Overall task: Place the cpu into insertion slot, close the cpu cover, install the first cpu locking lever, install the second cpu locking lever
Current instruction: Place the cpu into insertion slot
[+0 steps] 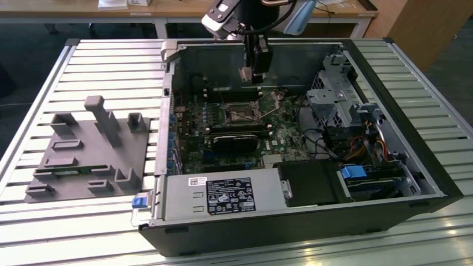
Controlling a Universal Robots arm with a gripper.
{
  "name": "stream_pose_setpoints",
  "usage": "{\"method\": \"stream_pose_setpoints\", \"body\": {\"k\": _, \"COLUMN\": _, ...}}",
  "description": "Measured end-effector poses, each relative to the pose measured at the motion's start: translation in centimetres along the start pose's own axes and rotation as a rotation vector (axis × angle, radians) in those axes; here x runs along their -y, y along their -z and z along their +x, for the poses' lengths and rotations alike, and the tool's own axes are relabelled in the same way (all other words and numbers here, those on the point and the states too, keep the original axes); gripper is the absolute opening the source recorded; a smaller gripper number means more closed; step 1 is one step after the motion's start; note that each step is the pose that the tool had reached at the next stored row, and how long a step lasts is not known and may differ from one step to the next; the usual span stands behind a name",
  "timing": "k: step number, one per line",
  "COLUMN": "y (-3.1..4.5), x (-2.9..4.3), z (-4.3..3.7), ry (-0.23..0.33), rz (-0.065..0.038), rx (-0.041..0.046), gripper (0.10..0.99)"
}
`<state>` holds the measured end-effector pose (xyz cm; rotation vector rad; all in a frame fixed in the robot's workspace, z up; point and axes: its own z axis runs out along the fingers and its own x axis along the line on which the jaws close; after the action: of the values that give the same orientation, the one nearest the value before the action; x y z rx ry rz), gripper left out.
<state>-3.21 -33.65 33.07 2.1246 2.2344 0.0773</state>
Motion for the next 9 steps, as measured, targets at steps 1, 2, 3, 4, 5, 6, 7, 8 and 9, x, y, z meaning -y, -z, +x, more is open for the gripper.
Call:
{"method": "stream_pose_setpoints", "body": {"k": 1, "y": -0.10, "x": 0.00, "z": 0.01, "ry": 0.000, "rz": 0.000, "rx": 0.0000, "gripper": 0.537}}
{"method": "stream_pose_setpoints", "body": {"k": 2, "y": -0.20, "x": 0.01, "z": 0.01, "ry": 0.000, "rz": 0.000, "rx": 0.0000, "gripper": 0.537}}
{"method": "stream_pose_setpoints", "body": {"k": 3, "y": -0.29, "x": 0.02, "z": 0.01, "ry": 0.000, "rz": 0.000, "rx": 0.0000, "gripper": 0.537}}
{"method": "stream_pose_setpoints", "body": {"k": 4, "y": -0.38, "x": 0.03, "z": 0.02, "ry": 0.000, "rz": 0.000, "rx": 0.0001, "gripper": 0.537}}
{"method": "stream_pose_setpoints", "body": {"k": 5, "y": -0.45, "x": 0.03, "z": 0.02, "ry": 0.000, "rz": 0.000, "rx": 0.0000, "gripper": 0.537}}
{"method": "stream_pose_setpoints", "body": {"k": 6, "y": -0.52, "x": 0.04, "z": 0.02, "ry": -0.001, "rz": 0.000, "rx": 0.0001, "gripper": 0.537}}
{"method": "stream_pose_setpoints", "body": {"k": 7, "y": -0.56, "x": 0.04, "z": 0.02, "ry": -0.001, "rz": 0.000, "rx": 0.0005, "gripper": 0.537}}
{"method": "stream_pose_setpoints", "body": {"k": 8, "y": -0.59, "x": 0.05, "z": 0.02, "ry": -0.002, "rz": 0.000, "rx": 0.0008, "gripper": 0.537}}
{"method": "stream_pose_setpoints", "body": {"k": 9, "y": -0.62, "x": 0.06, "z": 0.02, "ry": -0.003, "rz": 0.000, "rx": 0.0008, "gripper": 0.537}}
